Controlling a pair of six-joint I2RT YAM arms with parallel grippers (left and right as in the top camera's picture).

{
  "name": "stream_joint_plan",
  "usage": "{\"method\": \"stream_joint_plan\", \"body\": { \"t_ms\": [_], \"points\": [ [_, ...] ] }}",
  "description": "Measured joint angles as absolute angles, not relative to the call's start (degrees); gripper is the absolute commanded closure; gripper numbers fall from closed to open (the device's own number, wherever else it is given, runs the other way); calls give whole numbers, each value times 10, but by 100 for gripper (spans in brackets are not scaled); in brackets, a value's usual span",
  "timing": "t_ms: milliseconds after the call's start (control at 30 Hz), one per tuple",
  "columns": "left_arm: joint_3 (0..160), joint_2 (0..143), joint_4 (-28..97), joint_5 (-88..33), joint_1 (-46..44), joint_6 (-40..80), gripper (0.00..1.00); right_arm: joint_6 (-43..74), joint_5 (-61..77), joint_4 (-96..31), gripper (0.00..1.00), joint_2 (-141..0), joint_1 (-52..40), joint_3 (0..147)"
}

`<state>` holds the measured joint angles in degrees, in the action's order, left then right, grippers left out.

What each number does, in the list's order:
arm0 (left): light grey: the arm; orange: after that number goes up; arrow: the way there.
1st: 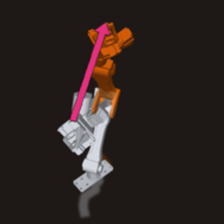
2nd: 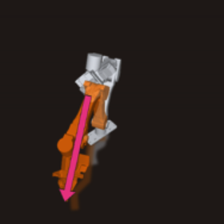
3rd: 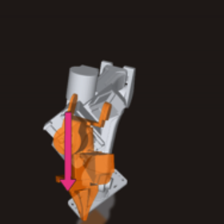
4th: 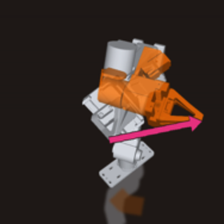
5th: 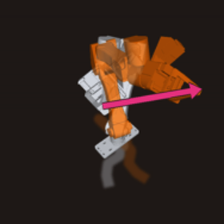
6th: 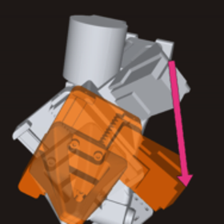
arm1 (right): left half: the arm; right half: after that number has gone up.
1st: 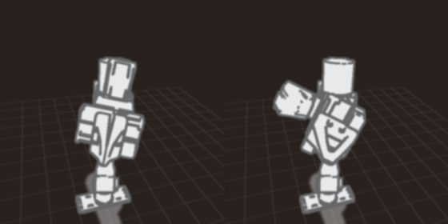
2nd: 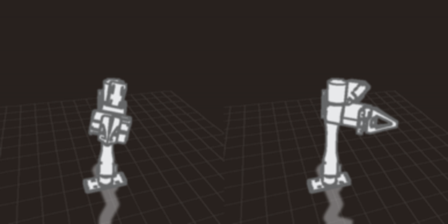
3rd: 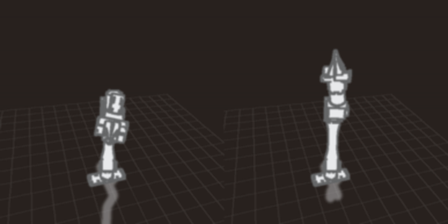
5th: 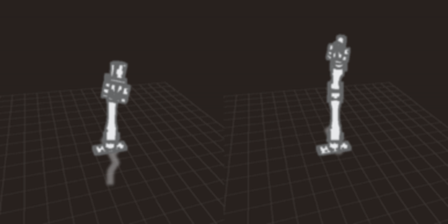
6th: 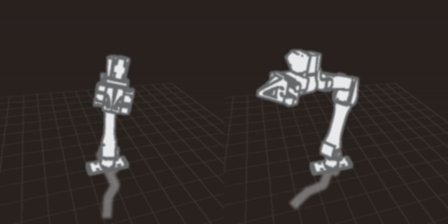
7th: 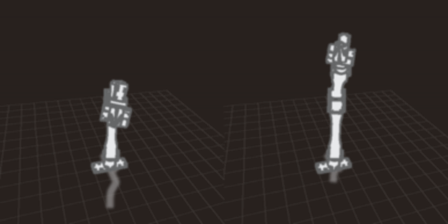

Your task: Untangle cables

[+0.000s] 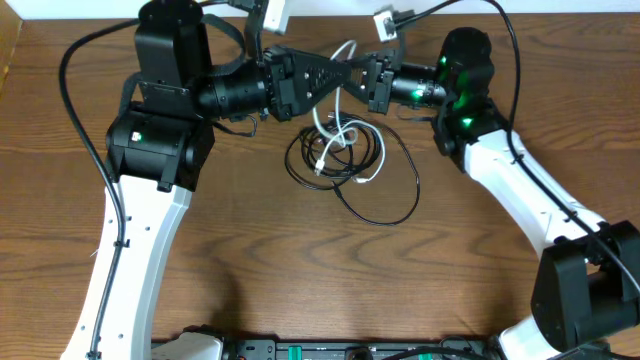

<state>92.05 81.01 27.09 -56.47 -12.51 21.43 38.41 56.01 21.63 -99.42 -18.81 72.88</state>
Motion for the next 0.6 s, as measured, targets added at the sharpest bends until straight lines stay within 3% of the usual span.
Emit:
{"method": "stream_joint_plan", "body": {
  "t_ms": [167,333,600],
  "points": [
    [921,810,305,-469,-125,219,22,362,527,149,99,-994,-165,729],
    [921,810,345,-381,-125,223,20,358,513,143,99,-994,-128,731],
    [921,810,362,-308,-125,220,20,425,501,143,98,-1002,20,829]
  ]
}}
